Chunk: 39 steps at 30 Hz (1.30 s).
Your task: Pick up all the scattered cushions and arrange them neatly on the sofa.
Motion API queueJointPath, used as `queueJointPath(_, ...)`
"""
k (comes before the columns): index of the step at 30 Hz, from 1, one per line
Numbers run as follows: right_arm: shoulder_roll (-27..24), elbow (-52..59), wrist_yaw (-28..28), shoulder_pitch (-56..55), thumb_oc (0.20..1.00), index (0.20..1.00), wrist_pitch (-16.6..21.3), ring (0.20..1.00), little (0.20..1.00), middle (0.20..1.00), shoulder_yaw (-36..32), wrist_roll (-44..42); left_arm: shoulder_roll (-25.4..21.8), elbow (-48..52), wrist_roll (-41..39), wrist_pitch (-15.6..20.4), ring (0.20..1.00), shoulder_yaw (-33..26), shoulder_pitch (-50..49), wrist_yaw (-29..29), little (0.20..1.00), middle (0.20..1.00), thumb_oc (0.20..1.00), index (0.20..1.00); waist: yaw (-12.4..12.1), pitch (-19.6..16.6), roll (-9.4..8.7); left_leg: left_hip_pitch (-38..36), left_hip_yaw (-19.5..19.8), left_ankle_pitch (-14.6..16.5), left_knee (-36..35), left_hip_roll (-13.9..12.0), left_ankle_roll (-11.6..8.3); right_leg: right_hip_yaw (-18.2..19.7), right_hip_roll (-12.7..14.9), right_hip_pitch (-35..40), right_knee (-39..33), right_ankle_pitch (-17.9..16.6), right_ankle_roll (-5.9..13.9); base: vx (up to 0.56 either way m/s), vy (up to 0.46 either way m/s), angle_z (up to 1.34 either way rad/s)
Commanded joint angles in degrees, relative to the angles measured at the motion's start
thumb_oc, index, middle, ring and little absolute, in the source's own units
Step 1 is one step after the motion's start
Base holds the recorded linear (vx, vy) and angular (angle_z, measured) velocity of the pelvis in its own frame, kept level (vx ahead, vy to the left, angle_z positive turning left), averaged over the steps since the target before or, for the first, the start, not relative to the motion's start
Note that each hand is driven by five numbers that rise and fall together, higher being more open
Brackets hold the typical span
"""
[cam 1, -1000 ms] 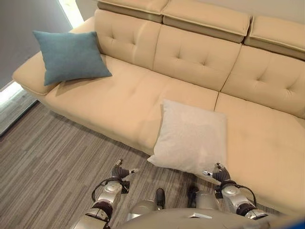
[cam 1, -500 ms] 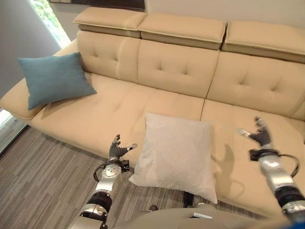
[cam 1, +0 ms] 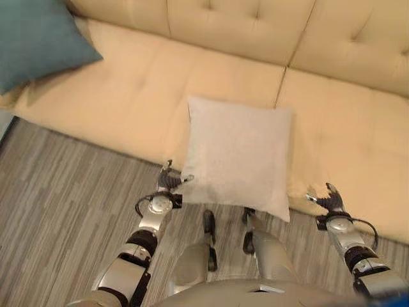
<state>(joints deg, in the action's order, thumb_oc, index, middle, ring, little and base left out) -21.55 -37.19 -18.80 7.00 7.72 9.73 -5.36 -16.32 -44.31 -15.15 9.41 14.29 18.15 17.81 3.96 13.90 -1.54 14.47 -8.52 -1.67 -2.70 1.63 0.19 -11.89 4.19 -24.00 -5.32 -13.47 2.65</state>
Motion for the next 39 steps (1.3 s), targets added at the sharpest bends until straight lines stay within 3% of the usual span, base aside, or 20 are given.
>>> queueJointPath(1,0.82,-5.7,-1.99,4.32,1.0,1.0,0.68,1.0,1.0,1.0,1.7,1.8,0.07,-1.23,-0.33,3.1,1.0,-0.01,2.7,1.87,1.0,1.0,1.0,1.0,-1.15,-5.63,-0.43,6.16,3.13,1.09,3.97,-0.96,-3.53,1.41,2.44,3.09,2.39,6.1,7.29,-0.05,-0.019,-0.18)
queueJointPath(3,2.05,-7.59,-2.82,9.35,1.0,1.0,1.59,1.0,1.0,1.0,4.34,1.23,1.08,-3.13,-1.71,3.6,1.0,1.49,6.01,2.19,1.0,1.0,1.0,1.0,-1.4,-5.02,-0.36,9.38,3.19,1.1,5.37,-0.77,-3.58,1.77,2.87,0.14,3.01,5.67,7.2,-0.11,0.01,0.05)
queueJointPath(4,2.51,-5.62,1.14,10.5,1.0,1.0,4.65,1.0,1.0,1.0,-0.29,-8.58,0.09,-2.91,-1.55,3.87,1.0,1.56,5.71,1.84,1.0,1.0,1.0,1.0,-1.43,-4.79,-0.05,10.32,3.18,1.02,5.75,-0.76,-3.51,1.53,3.25,-0.74,3.23,5.53,7.21,-0.12,0.003,0.09)
queueJointPath(5,1.16,-17.32,-0.84,12.62,1.0,1.0,1.58,1.0,1.0,1.0,0.24,-6.48,0.17,-3.19,-3.35,3.54,1.0,1.62,7.14,0.83,1.0,1.0,1.0,1.0,-1.68,-4.88,-0.01,11.2,3.47,1.0,5.78,-0.69,-3.66,1.08,3.44,-1.38,3.37,5.58,7.23,-0.05,-0.015,0.0)
queueJointPath(8,2.68,-24.74,-2.26,20.23,1.0,1.0,0.82,1.0,1.0,1.0,2.84,-11.25,0.08,-9.02,-5.66,4.35,1.0,4.89,14.12,1.65,1.0,1.0,1.0,1.0,-2.03,-4.19,0.25,14.06,3.57,-0.04,5.25,-0.54,-3.99,1.16,3.83,-4.93,3.8,4.94,7.34,-0.07,-0.005,0.21)
queueJointPath(11,3.08,-26.03,-2.32,23.79,1.0,1.0,0.97,1.0,1.0,1.0,3.72,-12.57,-0.51,-8.07,-6.22,4.95,1.0,5.23,16.52,2.13,1.0,1.0,1.0,1.0,-2.29,-3.55,0.63,15.7,3.69,-0.72,4.83,-0.46,-4.17,1.21,4.07,-6.95,3.82,4.61,7.46,-0.05,0.032,0.03)
queueJointPath(20,5.37,-20.63,-3.41,29.85,1.0,1.0,3.78,1.0,1.0,1.0,5.61,-15.1,1.46,-4.69,-8.55,6.23,1.0,5.94,21.47,3.21,1.0,1.0,1.0,1.0,-2.56,-2.8,1.0,20.69,4.22,-1.85,4.03,-0.02,-4.39,1.96,4.66,-12.38,3.4,3.37,8.2,-0.01,0.015,0.03)
queueJointPath(31,15.32,-10.97,-2.24,31.75,1.0,1.0,8.01,1.0,1.0,1.0,10.2,-20.49,8.83,-3.56,-12.57,7.27,1.0,8.29,19.33,4.15,1.0,1.0,1.0,1.0,-2.98,-3.16,0.54,18.89,4.84,-1.93,2.95,0.05,-4.59,1.6,4.66,-11.09,2.44,3.03,8.28,0.01,0.0,0.0)
queueJointPath(32,16.43,-10.43,-1.72,32.09,1.0,1.0,8.47,1.0,1.0,1.0,10.63,-22.54,9.55,-4.08,-14.49,7.54,0.834,8.51,19.35,3.57,0.834,0.834,0.834,0.834,-3.04,-3.11,0.59,18.9,4.92,-1.99,2.93,0.08,-4.62,1.49,4.67,-11.12,2.45,2.99,8.26,0.0,-0.005,0.03)
queueJointPath(33,18.42,-8.88,-0.68,31.94,0.2,0.2,9.69,0.2,0.2,0.2,10.81,-26.86,11.03,-4.13,-18.91,8.25,0.2,8.15,18.79,2.97,0.2,0.2,0.2,0.2,-3.17,-3.09,0.58,18.7,5.1,-1.97,2.9,0.06,-4.68,1.37,4.73,-10.89,2.36,3.0,8.29,0.0,-0.01,0.03)
queueJointPath(39,19.73,-4.56,0.72,29.88,0.2,0.2,11.29,0.2,0.2,0.2,11.73,-29.84,12.25,-2.66,-22.15,8.92,0.2,7.61,16.59,2.4,0.2,0.2,0.2,0.2,-3.56,-3.07,0.06,16.1,5.23,-1.67,2.66,-0.19,-4.92,0.93,4.68,-8.07,2.0,3.12,8.38,0.01,-0.012,0.0)
